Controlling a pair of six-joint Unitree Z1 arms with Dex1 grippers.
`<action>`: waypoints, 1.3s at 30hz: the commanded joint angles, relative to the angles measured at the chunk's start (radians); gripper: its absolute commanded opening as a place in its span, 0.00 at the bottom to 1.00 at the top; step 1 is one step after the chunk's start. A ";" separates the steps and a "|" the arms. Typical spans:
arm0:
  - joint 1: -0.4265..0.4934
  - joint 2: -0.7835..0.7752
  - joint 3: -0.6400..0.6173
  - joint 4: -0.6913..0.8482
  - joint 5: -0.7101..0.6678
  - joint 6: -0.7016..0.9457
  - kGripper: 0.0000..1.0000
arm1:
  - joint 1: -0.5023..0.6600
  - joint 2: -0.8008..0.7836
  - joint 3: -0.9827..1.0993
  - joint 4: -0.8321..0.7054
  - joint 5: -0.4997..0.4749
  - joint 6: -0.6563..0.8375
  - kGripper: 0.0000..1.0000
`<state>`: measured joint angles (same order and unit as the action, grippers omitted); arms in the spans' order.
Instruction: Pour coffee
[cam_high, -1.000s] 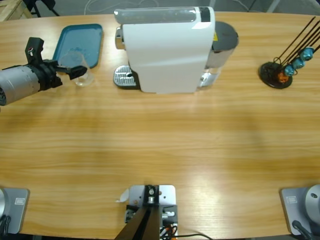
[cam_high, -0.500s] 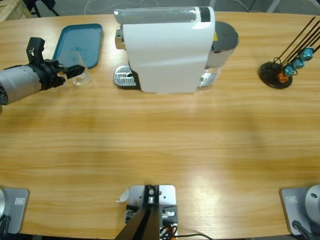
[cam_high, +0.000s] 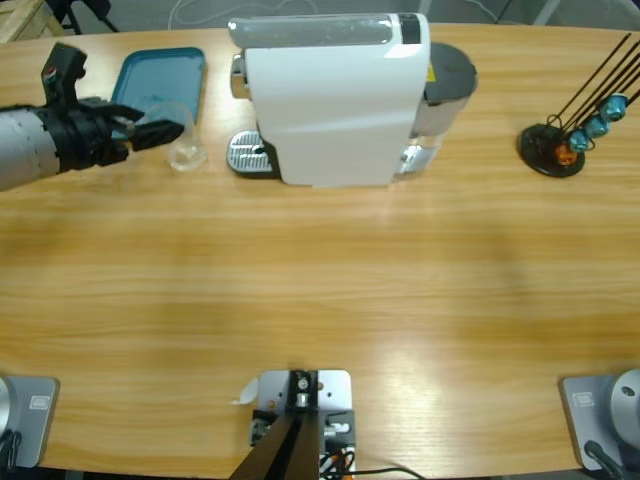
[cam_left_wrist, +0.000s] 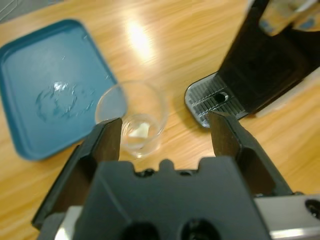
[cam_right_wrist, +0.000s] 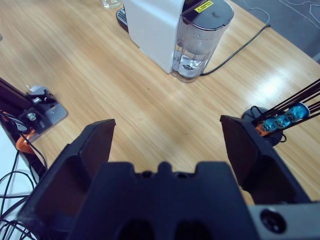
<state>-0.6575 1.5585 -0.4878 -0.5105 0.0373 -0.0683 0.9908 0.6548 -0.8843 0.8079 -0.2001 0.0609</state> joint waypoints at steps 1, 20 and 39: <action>-0.008 0.059 -0.037 0.045 -0.023 0.054 0.65 | -0.011 -0.032 0.034 0.006 0.011 0.013 0.91; 0.071 0.185 -0.008 -0.062 0.059 -0.068 1.00 | -0.011 -0.027 0.037 0.005 0.013 0.013 0.91; 0.081 0.281 0.008 -0.158 0.050 -0.082 0.42 | -0.011 -0.023 0.038 0.005 0.016 0.013 0.91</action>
<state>-0.5879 1.7803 -0.5135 -0.6350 0.0847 -0.1411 0.9908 0.6482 -0.8802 0.8079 -0.1982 0.0609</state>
